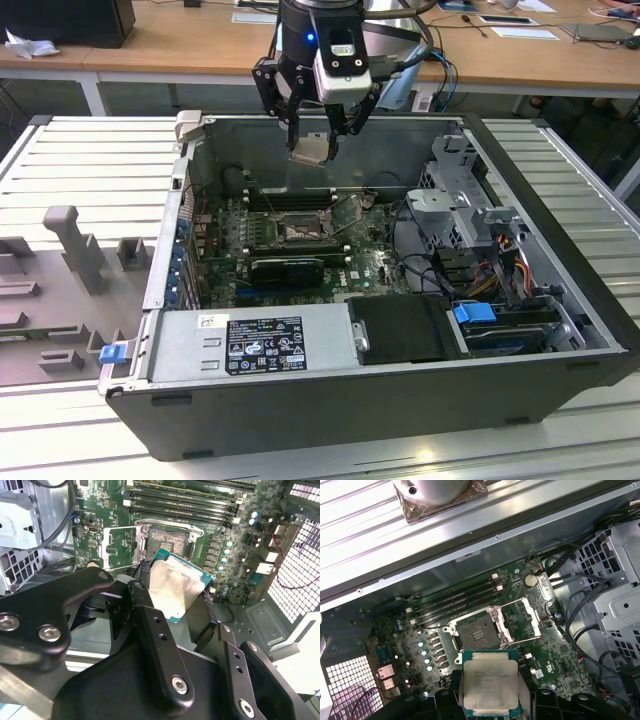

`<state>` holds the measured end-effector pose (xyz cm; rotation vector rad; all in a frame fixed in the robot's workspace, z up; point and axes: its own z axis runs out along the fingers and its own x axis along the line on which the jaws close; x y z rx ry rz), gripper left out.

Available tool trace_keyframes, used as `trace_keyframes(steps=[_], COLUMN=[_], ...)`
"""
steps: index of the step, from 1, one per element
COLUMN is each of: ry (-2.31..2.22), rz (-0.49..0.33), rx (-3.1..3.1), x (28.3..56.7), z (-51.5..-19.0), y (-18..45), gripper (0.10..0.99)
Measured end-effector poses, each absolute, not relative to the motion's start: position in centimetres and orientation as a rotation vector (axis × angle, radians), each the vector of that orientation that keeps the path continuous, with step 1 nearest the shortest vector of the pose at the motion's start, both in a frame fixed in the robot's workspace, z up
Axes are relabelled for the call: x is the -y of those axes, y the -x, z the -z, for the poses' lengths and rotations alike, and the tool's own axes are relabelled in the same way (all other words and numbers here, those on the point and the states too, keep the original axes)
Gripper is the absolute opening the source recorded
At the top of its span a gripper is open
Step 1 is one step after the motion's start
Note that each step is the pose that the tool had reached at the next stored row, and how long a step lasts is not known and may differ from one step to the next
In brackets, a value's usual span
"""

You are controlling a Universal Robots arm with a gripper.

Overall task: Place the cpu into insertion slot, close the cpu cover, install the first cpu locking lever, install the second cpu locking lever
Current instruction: 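Place the cpu into insertion slot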

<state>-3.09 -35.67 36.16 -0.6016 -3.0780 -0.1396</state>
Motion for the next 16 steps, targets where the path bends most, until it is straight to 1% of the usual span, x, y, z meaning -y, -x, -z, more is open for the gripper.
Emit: trace_keyframes(steps=[16], ry=[0.671], rz=[0.14], rx=[3.066], x=[35.67], z=[-36.16], y=[3.09], gripper=[0.529])
